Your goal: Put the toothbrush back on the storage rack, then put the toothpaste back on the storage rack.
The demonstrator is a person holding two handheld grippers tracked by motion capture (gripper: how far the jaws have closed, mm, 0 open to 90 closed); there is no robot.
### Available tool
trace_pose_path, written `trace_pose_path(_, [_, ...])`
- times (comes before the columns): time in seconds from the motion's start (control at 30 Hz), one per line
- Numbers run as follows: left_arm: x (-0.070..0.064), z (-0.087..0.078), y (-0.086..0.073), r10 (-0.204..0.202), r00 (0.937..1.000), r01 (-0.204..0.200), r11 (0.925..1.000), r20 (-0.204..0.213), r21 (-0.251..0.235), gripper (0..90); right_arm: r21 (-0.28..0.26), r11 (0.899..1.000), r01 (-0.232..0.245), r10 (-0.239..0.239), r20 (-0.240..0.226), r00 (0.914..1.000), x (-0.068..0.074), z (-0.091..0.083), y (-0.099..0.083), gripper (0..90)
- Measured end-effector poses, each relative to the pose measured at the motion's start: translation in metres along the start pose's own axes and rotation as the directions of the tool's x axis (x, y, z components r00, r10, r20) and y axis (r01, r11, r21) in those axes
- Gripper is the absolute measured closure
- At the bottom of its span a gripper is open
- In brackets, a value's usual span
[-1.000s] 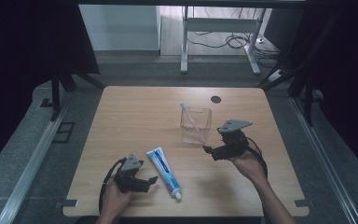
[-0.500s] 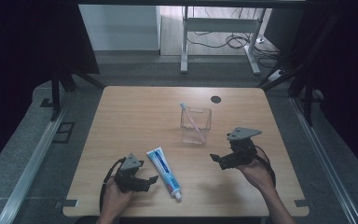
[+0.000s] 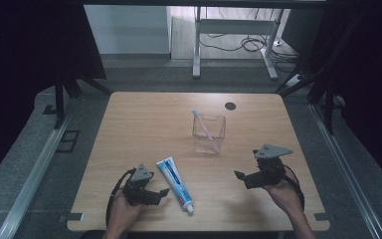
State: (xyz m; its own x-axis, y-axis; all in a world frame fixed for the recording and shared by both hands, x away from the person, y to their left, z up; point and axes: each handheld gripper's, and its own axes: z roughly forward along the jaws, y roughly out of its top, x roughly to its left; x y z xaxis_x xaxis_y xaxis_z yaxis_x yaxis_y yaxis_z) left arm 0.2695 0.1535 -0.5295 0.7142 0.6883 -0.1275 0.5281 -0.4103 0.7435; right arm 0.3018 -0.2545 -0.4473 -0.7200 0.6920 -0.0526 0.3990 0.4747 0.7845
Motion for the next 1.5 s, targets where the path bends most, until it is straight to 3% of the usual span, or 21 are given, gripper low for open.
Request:
trace_pose_path(0.47, [-0.001,0.001,0.0,0.019,0.9996,-0.019,0.9997,-0.02,0.017,13.4,-0.01,0.997,-0.07,0.071,0.033,0.9969,-0.007,0.003,-0.048,0.7])
trace_pose_path(0.77, [-0.002,0.003,0.0,0.045,0.9984,-0.044,0.9982,-0.035,0.041,13.6,0.002,0.996,-0.092,0.092,0.047,0.9946,-0.009,0.007,-0.072,0.7])
trace_pose_path(0.87, [-0.003,0.004,0.0,0.047,0.9982,-0.046,0.998,-0.036,0.044,13.6,0.028,0.996,-0.084,0.082,0.055,0.9951,-0.009,0.01,-0.079,0.7])
trace_pose_path(0.97, [-0.003,0.004,0.0,0.046,0.9983,-0.044,0.9981,-0.036,0.043,13.6,0.073,0.997,-0.037,0.031,0.079,0.9964,-0.006,0.014,-0.087,2.1])
trace_pose_path(1.17, [-0.002,0.003,0.0,0.042,0.9985,-0.041,0.9983,-0.034,0.041,13.5,0.104,0.994,-0.024,0.017,0.067,0.9976,-0.004,0.019,-0.091,2.3])
trace_pose_path(1.5, [0.001,-0.001,0.004,-0.017,0.9996,0.018,0.9994,-0.021,0.03,13.7,0.078,0.997,-0.021,0.016,0.062,0.998,-0.005,0.018,-0.091,2.9])
